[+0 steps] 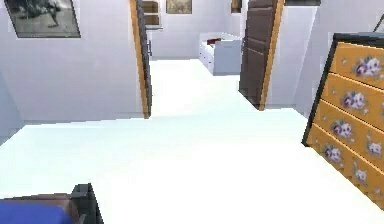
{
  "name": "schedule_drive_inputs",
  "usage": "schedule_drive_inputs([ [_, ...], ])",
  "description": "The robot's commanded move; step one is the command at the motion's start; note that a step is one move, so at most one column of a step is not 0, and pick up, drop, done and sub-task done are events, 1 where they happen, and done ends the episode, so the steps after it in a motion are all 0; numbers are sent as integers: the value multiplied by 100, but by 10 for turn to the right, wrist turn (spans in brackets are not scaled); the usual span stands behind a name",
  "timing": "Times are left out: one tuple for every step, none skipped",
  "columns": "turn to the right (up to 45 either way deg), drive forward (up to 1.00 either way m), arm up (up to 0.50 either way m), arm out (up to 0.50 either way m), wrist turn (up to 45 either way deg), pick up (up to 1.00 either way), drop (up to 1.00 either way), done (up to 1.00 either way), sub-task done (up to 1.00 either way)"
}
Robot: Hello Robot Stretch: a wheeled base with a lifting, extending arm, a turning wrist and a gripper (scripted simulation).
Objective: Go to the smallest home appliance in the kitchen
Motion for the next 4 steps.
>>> schedule_drive_inputs([
  [0,100,0,0,0,0,0,0,0],
  [0,100,0,0,0,0,0,0,0],
  [0,45,0,0,0,0,0,0,0],
  [-30,0,0,0,0,0,0,0,0],
])
